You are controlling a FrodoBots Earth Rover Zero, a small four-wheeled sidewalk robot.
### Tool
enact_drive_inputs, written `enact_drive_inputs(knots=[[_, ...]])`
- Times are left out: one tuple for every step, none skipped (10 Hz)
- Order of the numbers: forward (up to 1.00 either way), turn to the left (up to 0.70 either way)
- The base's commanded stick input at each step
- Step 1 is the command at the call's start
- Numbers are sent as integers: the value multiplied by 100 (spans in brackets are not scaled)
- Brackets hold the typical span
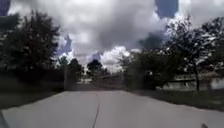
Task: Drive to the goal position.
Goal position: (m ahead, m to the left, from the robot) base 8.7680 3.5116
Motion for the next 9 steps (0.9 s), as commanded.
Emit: enact_drive_inputs(knots=[[85,0],[85,0],[85,0],[85,0],[85,0],[85,0],[85,0],[85,0],[85,0]])
